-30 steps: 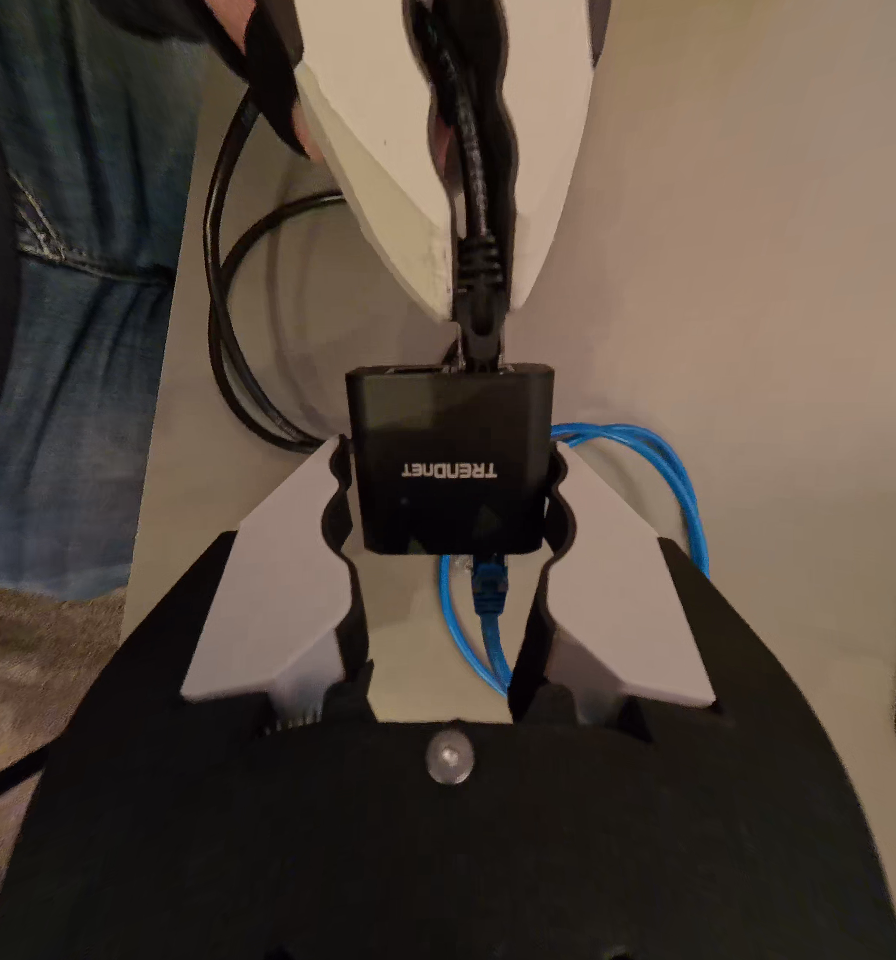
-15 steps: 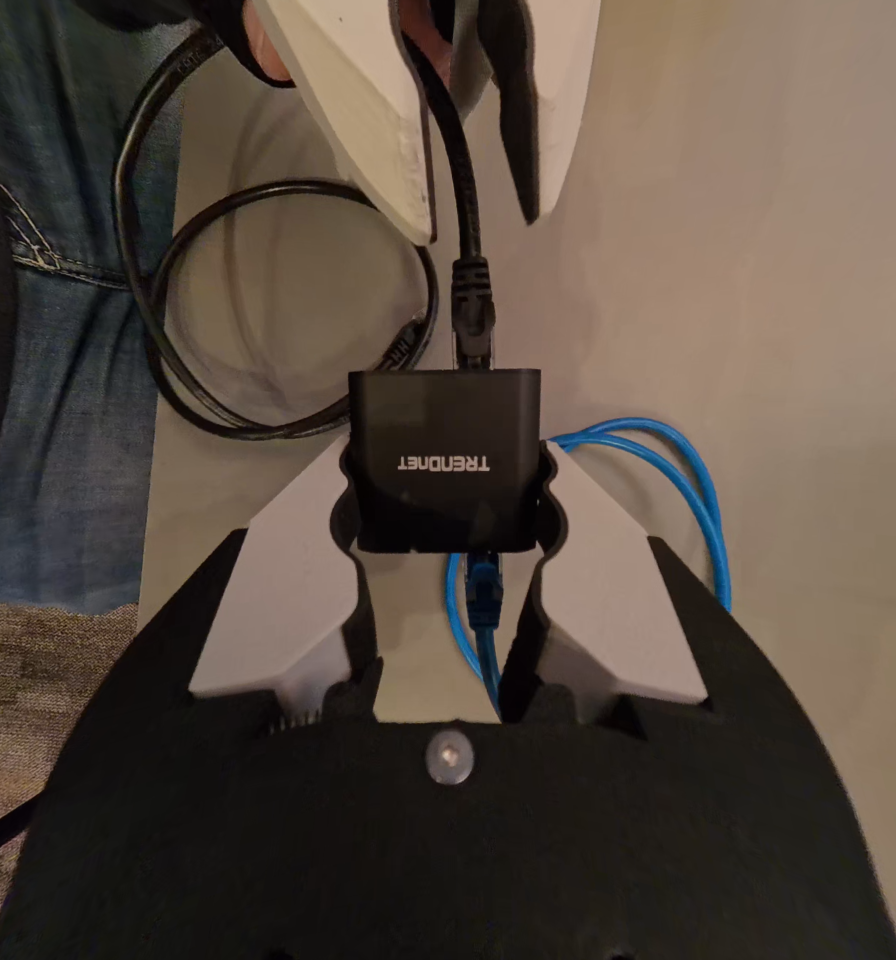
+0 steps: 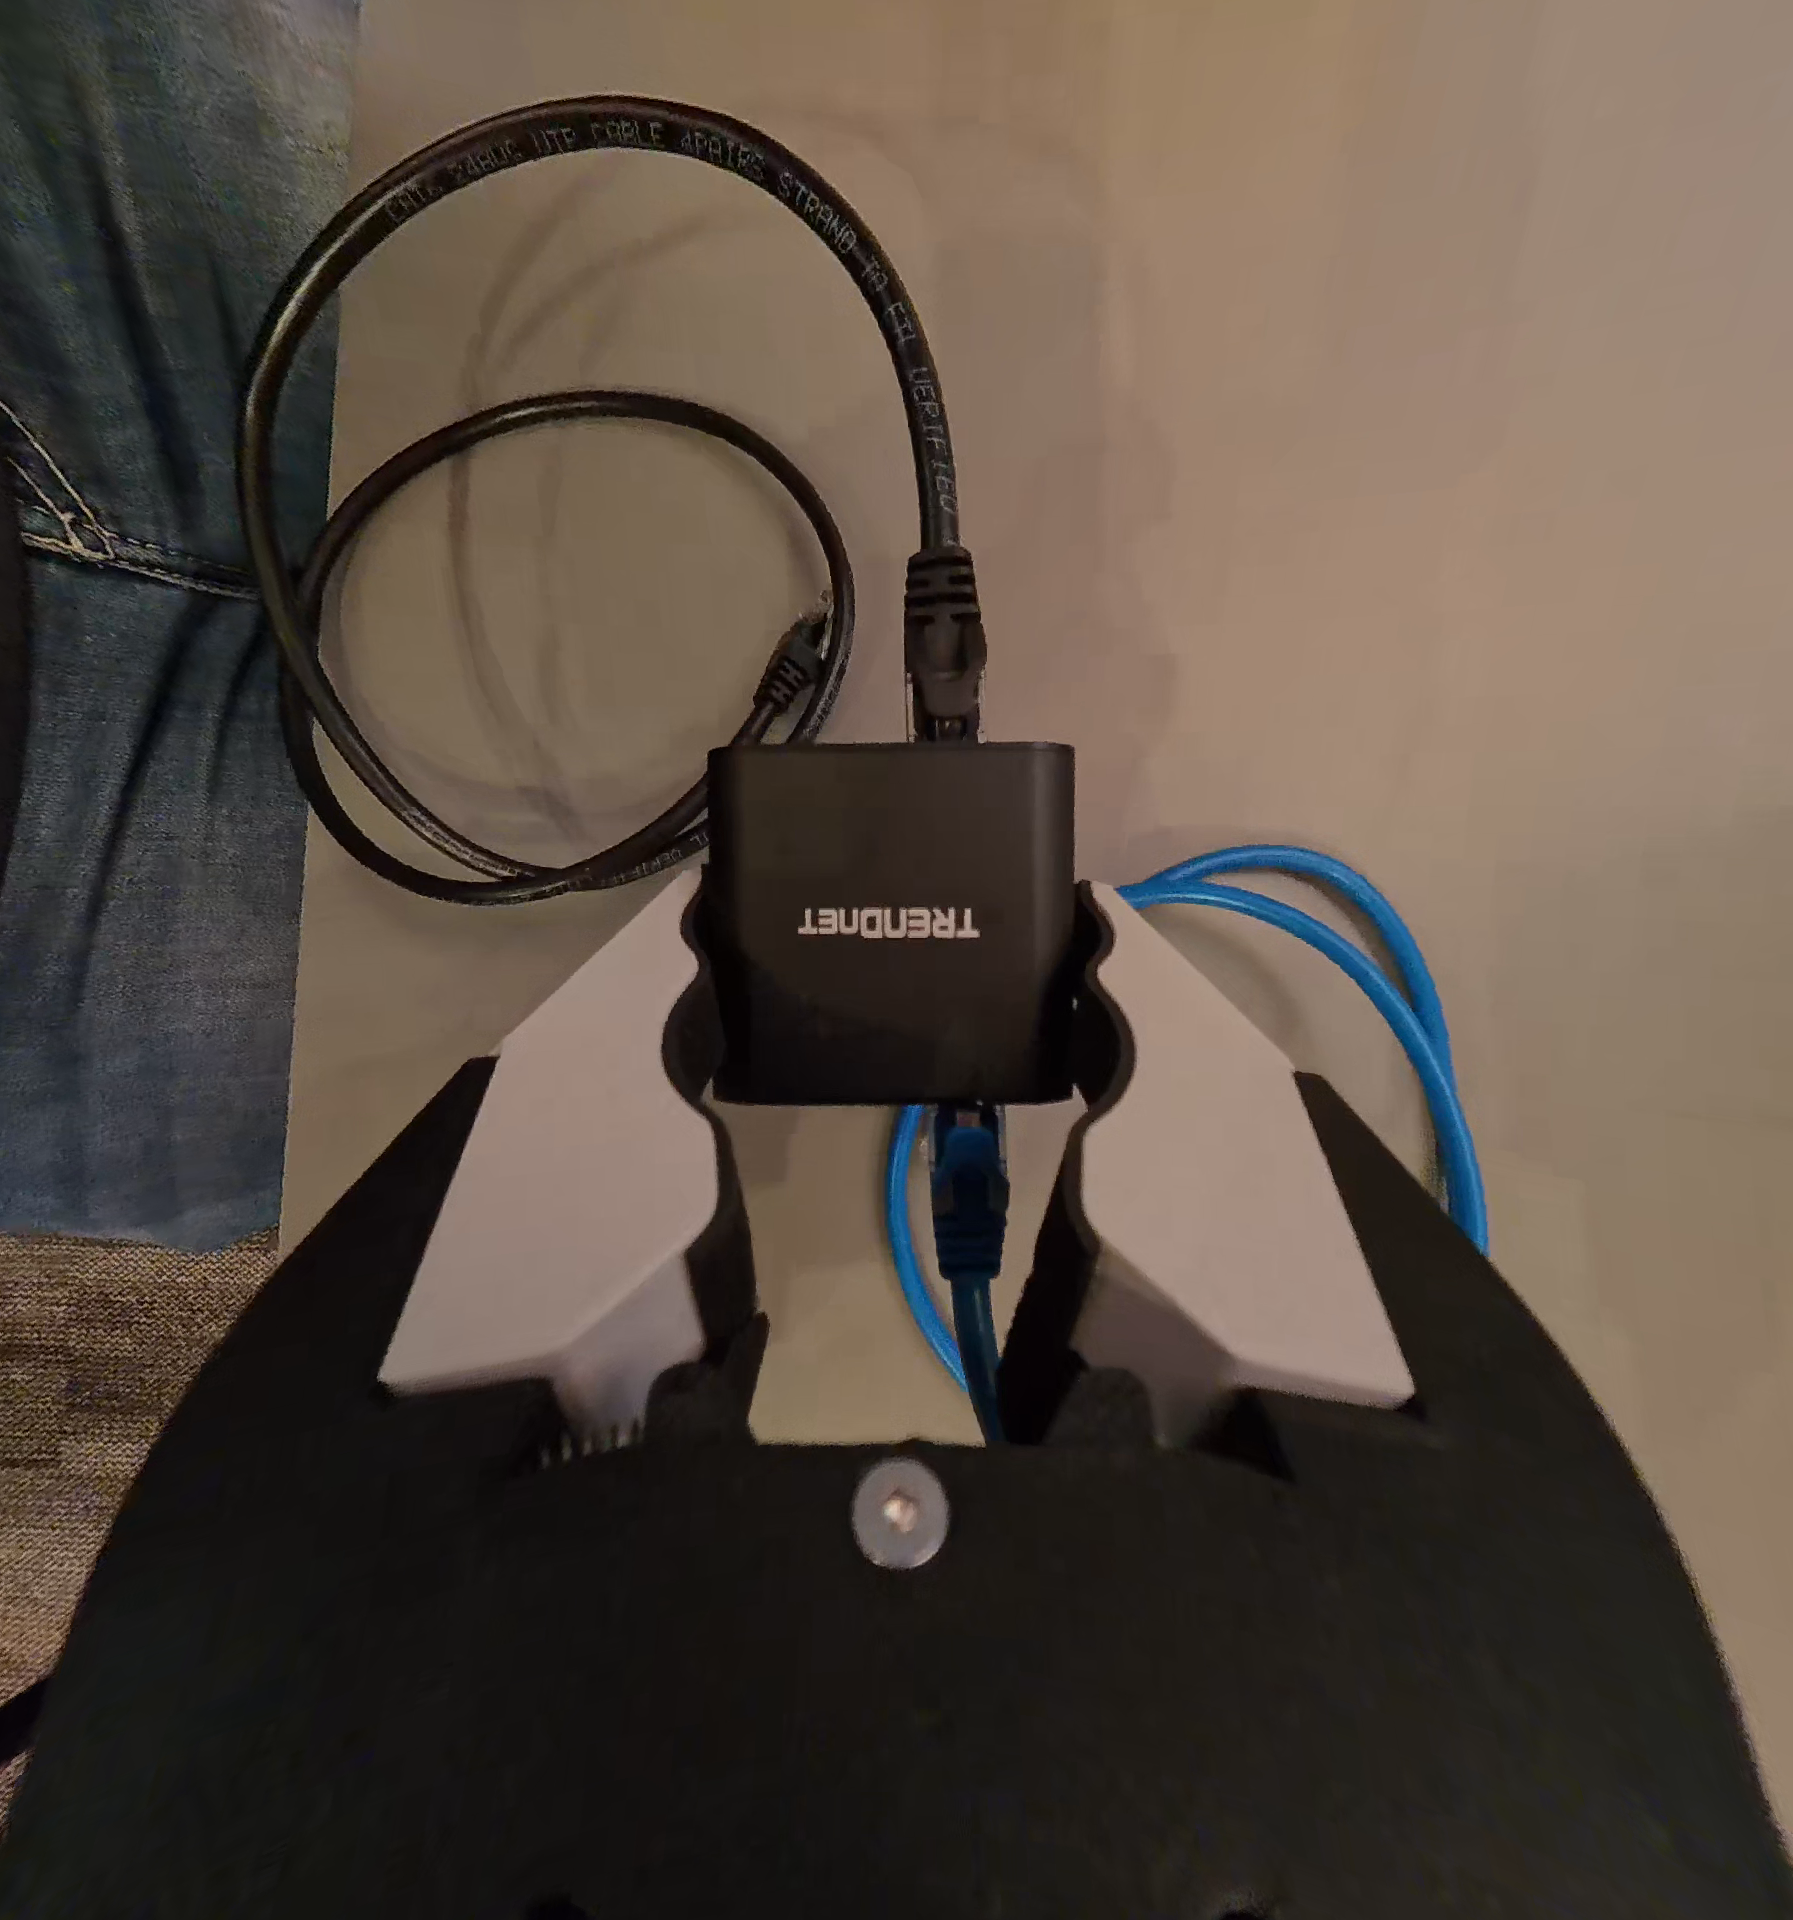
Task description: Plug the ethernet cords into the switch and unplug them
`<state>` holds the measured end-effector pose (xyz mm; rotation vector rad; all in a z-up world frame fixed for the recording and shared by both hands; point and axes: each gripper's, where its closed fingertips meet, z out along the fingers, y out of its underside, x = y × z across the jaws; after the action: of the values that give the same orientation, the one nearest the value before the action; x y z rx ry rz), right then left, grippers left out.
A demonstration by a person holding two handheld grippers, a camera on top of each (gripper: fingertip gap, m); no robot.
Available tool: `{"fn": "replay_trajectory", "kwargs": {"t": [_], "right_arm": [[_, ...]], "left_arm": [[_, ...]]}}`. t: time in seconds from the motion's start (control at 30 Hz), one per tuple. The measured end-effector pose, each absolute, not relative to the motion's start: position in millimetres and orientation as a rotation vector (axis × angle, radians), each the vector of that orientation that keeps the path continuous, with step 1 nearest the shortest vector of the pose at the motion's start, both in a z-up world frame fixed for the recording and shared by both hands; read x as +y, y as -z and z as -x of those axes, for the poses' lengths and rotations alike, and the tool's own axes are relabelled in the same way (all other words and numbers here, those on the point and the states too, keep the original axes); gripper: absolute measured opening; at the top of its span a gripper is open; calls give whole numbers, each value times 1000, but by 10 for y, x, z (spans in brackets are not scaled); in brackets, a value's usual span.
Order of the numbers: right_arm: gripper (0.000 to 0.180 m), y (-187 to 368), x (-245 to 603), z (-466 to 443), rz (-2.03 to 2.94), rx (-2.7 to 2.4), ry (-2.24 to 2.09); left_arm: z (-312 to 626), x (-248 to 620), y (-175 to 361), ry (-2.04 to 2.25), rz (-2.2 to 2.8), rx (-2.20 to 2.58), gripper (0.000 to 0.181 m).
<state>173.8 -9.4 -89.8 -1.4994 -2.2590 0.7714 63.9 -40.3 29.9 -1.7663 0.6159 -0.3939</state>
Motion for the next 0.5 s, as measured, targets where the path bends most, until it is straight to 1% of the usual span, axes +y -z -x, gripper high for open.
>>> {"fn": "replay_trajectory", "kwargs": {"t": [0.13,0.23,0.33,0.5], "right_arm": [[65,979,-74,-1791,1518,-2255,-746],[65,1041,-71,-1819,1526,-2253,-730],[65,1072,-91,-1818,1533,-2235,-758],[65,1149,-119,-1815,1556,-2218,-790]], "left_arm": [[78,-693,-555,205,1883,561,32],[750,-997,-450,2,2065,485,33],[1192,-1338,-104,-53,2268,404,34],[1486,-1672,708,-104,2534,361,35]]}}
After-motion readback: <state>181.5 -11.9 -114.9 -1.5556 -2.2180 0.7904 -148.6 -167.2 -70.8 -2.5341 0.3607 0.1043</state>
